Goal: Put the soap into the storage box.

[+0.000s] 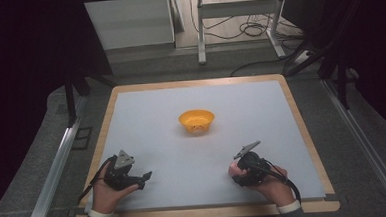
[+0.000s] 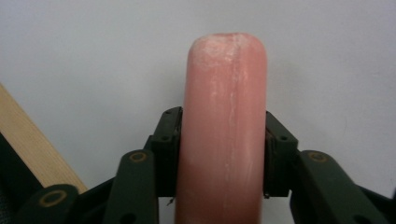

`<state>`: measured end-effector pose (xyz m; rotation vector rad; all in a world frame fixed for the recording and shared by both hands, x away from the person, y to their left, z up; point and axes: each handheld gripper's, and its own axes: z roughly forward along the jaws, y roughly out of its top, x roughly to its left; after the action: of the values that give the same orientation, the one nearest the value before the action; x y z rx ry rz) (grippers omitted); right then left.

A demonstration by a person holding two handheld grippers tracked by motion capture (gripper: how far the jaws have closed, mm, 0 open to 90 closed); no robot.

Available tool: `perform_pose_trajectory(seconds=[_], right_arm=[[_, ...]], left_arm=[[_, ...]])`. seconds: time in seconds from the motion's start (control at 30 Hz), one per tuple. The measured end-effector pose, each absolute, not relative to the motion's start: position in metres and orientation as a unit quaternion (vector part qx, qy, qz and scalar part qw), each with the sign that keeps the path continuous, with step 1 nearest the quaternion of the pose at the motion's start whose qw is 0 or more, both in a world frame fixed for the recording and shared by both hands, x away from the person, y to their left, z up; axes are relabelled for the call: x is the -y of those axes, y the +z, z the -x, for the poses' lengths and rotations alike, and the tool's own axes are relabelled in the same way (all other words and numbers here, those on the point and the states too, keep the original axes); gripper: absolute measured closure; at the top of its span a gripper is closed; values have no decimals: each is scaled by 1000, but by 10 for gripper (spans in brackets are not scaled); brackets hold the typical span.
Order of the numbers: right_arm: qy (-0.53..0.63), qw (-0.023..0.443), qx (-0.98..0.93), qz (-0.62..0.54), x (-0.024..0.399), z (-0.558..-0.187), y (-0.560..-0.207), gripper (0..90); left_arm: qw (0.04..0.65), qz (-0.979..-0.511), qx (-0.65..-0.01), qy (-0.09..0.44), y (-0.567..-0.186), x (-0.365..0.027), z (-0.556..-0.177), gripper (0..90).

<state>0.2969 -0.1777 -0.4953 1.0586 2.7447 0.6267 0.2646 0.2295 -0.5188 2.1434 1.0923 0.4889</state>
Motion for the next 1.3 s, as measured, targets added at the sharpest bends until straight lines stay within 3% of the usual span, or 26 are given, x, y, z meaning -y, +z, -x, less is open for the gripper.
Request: perform_pose_trajectory(seconds=[1.3], right_arm=[[277, 99, -879, -375, 212, -318, -473, 594]], left_arm=[[336, -821, -423, 187, -520, -228, -265, 128]])
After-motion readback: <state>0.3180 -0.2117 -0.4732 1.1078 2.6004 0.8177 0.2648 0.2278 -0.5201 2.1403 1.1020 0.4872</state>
